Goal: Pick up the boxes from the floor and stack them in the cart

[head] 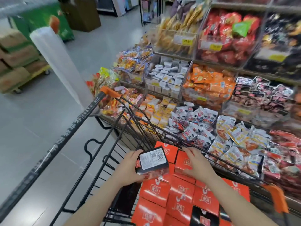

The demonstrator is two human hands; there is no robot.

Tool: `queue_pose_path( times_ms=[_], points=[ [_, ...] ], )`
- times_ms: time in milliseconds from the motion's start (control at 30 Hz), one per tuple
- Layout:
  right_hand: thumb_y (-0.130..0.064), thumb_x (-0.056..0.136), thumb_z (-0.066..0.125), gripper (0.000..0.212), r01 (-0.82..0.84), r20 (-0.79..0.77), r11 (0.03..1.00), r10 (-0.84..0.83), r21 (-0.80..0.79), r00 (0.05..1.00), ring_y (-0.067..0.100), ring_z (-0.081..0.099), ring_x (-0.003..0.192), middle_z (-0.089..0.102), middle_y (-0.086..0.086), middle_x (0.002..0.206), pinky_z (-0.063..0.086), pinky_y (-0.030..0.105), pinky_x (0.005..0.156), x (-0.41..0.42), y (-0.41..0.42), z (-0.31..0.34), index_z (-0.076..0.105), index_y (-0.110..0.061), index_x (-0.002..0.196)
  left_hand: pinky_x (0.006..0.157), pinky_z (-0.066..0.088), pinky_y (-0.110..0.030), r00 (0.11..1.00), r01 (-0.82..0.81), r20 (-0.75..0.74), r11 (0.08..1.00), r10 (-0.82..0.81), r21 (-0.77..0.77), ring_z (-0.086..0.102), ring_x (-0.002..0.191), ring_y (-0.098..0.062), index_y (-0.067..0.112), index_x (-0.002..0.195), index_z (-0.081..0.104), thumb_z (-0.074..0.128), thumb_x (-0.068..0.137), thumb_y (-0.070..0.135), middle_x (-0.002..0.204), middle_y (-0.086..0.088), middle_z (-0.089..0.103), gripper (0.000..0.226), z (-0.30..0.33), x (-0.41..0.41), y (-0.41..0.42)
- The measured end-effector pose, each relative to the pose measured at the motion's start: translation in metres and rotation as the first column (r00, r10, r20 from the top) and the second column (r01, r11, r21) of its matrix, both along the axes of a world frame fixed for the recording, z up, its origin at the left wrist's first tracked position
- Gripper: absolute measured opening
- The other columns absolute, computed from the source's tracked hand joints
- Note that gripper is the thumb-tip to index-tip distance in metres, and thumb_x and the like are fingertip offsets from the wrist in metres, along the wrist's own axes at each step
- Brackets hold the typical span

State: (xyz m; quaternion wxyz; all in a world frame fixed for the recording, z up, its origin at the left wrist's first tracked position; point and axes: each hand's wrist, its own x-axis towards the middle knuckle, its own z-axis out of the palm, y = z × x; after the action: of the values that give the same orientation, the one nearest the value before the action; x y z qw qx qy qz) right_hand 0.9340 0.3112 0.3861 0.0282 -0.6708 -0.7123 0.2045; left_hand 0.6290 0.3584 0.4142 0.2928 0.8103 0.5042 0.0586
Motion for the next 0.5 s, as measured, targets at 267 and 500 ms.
queue_pose_path(
  times_ms=[267,500],
  points=[
    [-0.056,0.064,0.076,0.112,-0.183,0.065,0.983,0.182,0.005,0.981,0.021,0.027,0.137,0.025,0.001,0.151,0.03,0.036,0.112,-0.029,-0.002,0.076,0.012,-0.024,0.151,0.106,0.035,-0.029,0.952,0.305,0.012,0.948,-0.307,0.094,0.028,0.131,-0.013,0.023,0.147,0.024,0.067,0.068,0.061,0.137,0.002,0.035,0.097,0.042,0.066,0.005],
    [-0.029,0.065,0.08,0.103,0.251,-0.262,0.968,-0.248,-0.023,0.933,0.017,0.042,0.127,0.031,-0.003,0.147,0.042,0.027,0.093,0.024,-0.066,0.11,0.019,-0.022,0.148,0.113,0.014,-0.026,0.946,0.23,0.208,0.967,-0.25,0.113,-0.007,0.141,0.0,0.025,0.151,0.0,0.082,0.057,0.058,0.155,0.012,-0.002,0.129,0.053,0.095,0.002]
  ],
)
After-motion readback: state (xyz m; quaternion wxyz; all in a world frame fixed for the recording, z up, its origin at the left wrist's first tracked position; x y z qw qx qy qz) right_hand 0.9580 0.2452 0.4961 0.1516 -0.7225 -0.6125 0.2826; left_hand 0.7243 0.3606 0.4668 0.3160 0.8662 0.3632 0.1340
